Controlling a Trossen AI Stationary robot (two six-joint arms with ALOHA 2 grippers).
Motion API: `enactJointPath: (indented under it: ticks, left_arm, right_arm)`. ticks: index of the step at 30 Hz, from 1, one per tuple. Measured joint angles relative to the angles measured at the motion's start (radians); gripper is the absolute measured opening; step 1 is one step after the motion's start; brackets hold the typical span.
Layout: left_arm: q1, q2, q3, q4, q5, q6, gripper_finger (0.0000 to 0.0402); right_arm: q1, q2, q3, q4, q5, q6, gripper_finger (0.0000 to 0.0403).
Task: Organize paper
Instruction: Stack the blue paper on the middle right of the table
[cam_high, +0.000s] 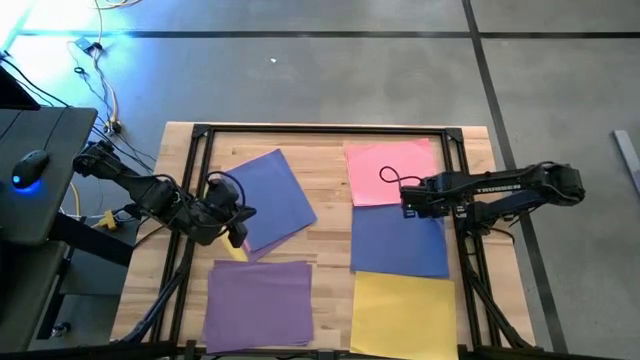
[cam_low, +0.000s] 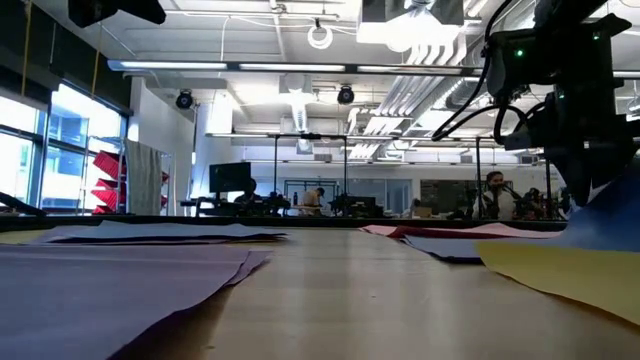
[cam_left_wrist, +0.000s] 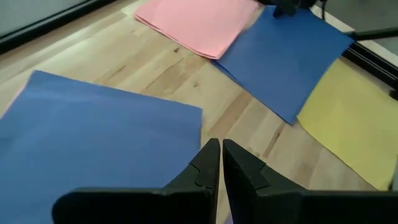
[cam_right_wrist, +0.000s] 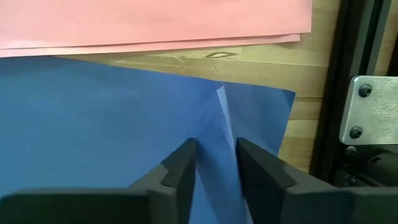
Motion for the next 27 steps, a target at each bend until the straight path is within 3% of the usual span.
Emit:
enactJointPath:
  ticks: [7, 13, 16, 23, 27]
  left_arm:
    - [0.000, 0.000, 0.000, 0.004, 0.001, 0.002, 0.0000]
    - [0.000, 0.000, 0.000, 0.004, 0.002, -0.011, 0.0000]
    - [0.000, 0.000, 0.000, 0.004, 0.001, -0.011, 0.0000]
    - [0.010, 0.004, 0.000, 0.002, -0.011, -0.020, 0.0000]
    - [0.051, 0.008, 0.000, 0.002, -0.003, -0.021, 0.0000]
  right_arm:
    - [0.011, -0.001, 0.069, -0.058, 0.020, -0.079, 0.0139]
    - [0.014, -0.002, 0.222, -0.164, 0.139, -0.142, 0.0140]
    - [0.048, -0.002, 0.218, 0.014, 0.167, -0.230, 0.0140]
    - [0.151, 0.093, -0.024, 0.742, 0.060, -0.302, 0.0118]
    - [0.164, 0.228, -0.104, 0.877, 0.012, -0.260, 0.0086]
